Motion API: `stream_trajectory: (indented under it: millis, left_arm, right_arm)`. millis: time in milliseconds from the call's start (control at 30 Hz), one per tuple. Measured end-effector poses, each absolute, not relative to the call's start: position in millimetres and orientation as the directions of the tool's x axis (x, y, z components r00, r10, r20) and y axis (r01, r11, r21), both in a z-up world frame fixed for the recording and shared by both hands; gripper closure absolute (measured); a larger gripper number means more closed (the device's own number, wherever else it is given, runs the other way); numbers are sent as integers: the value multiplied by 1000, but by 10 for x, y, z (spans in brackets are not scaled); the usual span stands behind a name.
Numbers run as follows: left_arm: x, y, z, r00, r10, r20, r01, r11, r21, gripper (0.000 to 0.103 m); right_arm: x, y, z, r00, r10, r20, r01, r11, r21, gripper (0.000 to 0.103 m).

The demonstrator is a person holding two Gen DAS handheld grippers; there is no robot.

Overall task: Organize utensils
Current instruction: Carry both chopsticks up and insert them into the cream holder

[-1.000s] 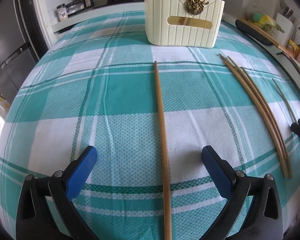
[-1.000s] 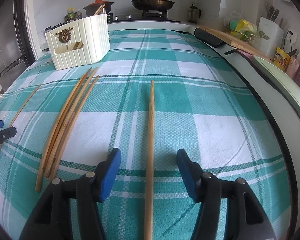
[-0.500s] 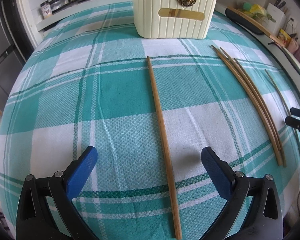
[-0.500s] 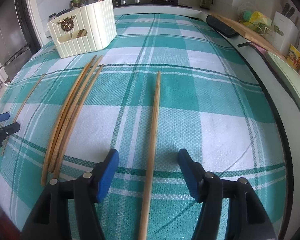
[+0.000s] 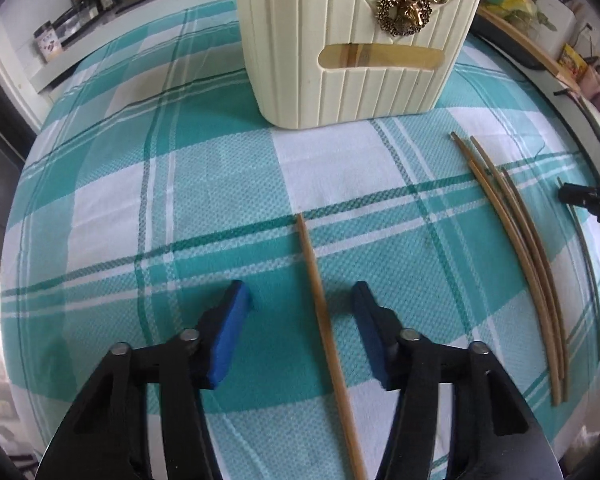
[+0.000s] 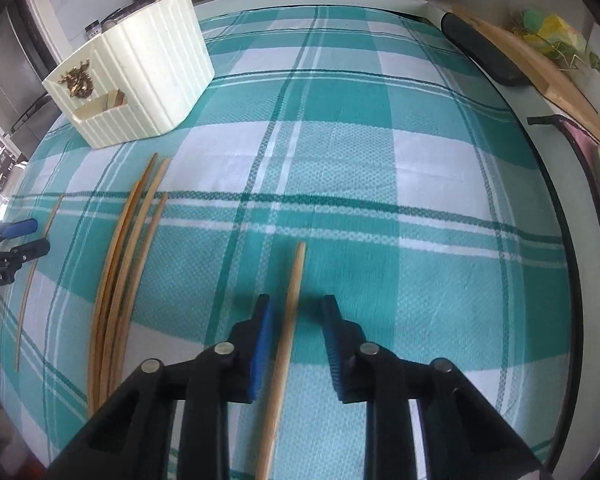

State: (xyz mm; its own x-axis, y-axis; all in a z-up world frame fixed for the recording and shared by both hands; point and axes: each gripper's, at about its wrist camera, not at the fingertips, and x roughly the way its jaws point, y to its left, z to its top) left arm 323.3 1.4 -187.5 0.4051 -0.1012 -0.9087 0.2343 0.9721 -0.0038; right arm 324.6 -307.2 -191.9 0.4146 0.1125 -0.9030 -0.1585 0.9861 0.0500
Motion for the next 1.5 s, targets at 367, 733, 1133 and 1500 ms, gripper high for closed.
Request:
stream_trajectory:
  millis: [367,733,1133,1500]
  left_arm:
    - [2847,259,-1107,555,-235,-798,217,967,-135,99]
    - [2134,385,-31,712,-384,-587,327,922,-206,99]
    - [2097,588,336,763,-399,-508,321,917,-238,100]
    - [2460,754,1056,887,-349,-302,290,931,-222,100]
  right_arm:
    - [2995,-3029,-1131,593,253,-764,-184,967,177,97]
    - [2071,-2851,-103,767,324,-554,-299,944,138,97]
    - [2090,-2720,530,858,304,-414,-306,950,62,97]
    - [2690,-2438,1100,911,315,-266,-322,947,21,97]
